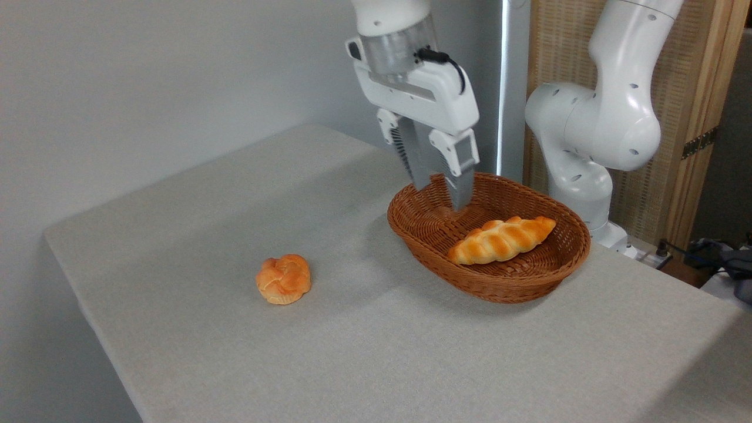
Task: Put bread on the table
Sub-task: 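Move the open gripper over the wicker basket above the braided roll, then lower the gripper and close it on the braided bread roll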
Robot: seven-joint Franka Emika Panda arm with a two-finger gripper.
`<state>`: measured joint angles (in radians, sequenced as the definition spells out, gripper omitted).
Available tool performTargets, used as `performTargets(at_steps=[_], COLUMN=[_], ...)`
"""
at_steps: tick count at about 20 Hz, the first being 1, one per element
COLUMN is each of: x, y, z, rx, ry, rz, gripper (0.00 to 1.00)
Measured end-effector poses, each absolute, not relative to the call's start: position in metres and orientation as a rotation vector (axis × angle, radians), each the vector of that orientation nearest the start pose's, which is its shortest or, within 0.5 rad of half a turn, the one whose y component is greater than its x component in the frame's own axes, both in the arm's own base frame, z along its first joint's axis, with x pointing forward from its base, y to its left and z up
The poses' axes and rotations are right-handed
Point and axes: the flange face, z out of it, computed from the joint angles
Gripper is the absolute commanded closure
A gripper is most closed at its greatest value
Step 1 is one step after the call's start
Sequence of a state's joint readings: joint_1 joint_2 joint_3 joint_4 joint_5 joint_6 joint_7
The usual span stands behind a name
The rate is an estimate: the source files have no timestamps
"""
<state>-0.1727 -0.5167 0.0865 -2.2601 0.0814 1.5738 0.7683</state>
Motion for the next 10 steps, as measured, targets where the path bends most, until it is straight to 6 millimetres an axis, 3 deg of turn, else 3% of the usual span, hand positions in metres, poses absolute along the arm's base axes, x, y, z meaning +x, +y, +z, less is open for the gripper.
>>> performTargets(at_steps=[4, 10], x=[0.346, 0.317], y=[-0.01, 0.025], z=[0.519, 0.482], rx=[-2.871, -2.944], ry=[1.337, 1.297], rz=[0.32, 0.386], gripper=[0.0, 0.0])
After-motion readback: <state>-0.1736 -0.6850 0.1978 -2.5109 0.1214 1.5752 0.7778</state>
